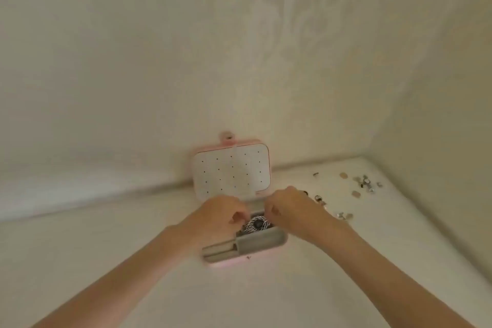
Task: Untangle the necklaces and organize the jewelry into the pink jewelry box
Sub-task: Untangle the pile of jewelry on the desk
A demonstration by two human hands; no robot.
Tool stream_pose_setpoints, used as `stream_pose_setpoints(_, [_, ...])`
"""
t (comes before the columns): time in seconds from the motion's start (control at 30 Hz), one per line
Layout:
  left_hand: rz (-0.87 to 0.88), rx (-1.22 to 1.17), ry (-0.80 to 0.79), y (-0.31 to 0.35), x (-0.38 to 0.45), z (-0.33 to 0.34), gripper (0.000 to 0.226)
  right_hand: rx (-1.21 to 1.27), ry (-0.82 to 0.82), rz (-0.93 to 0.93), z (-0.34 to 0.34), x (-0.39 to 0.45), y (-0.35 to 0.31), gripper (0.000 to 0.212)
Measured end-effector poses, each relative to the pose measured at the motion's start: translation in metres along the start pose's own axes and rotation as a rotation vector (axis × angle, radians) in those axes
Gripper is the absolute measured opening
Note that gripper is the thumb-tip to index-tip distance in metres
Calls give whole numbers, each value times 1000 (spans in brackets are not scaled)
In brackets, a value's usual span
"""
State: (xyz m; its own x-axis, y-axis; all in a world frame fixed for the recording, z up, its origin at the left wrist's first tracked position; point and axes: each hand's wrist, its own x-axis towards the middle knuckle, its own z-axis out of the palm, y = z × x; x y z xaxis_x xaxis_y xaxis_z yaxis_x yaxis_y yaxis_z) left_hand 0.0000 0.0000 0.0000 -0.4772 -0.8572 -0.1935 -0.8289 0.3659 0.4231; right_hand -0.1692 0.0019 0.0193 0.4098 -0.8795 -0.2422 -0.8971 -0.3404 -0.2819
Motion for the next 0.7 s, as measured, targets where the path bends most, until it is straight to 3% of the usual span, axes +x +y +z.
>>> stream_pose_setpoints(0.13, [-2, 129, 96, -9, 14, 25, 19, -97, 114, 46, 27, 19, -1, 31])
stream_pose_setpoints(0.2, [-26, 169, 123, -8, 16, 34, 16, -133, 139, 54, 38, 22, -6, 15])
stream_pose_setpoints(0.3, [-88, 256, 174, 0, 17, 42, 19, -197, 210, 90, 49, 21, -13, 22])
stream_pose_setpoints(0.47, [-173, 324, 152, 18, 14, 43, 17, -21, 243, 169, 56, 16, -33, 10])
stream_pose_setpoints(0.6, [-170, 311, 173, 16, 13, 45, 19, 161, 309, 212, 65, 21, -37, 21])
stream_pose_setpoints(0.7, [-157, 288, 120, 13, 13, 45, 13, 238, 270, 248, 67, 21, -29, 9])
